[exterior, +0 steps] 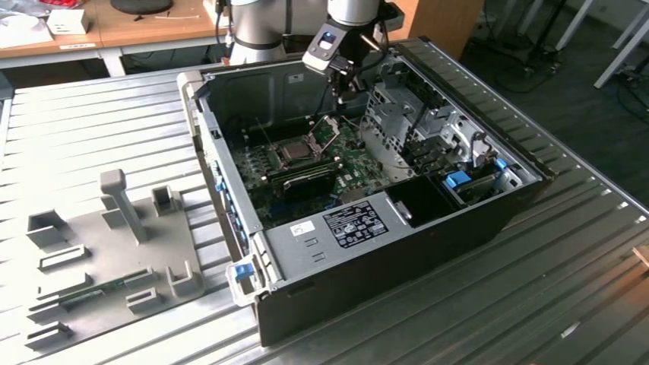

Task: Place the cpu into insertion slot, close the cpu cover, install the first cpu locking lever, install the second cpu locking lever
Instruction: 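Close the cpu cover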

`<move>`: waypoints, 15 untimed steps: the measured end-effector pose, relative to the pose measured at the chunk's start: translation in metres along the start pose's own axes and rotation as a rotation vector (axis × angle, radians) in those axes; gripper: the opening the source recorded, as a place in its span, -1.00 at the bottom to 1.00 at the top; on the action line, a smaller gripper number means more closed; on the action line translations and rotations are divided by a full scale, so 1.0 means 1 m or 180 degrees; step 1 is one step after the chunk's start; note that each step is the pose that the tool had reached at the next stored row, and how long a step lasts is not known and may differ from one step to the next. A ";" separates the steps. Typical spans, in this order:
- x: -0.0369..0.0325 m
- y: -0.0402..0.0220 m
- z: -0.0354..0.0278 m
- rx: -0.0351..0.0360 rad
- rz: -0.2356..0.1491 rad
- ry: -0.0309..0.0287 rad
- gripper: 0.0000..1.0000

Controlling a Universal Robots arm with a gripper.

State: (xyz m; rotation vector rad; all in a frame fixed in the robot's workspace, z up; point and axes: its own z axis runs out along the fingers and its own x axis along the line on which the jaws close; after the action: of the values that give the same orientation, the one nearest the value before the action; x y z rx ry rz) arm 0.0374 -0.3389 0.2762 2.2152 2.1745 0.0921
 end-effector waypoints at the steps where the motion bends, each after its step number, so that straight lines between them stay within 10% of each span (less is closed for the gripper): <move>1: 0.0000 0.0007 0.0003 0.0000 0.0004 0.0000 -0.80; 15: -0.0001 0.0056 0.0110 -0.0001 0.0062 -0.0004 -0.80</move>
State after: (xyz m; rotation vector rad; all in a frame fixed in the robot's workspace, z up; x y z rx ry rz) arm 0.0437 -0.3390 0.2656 2.2359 2.1524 0.0916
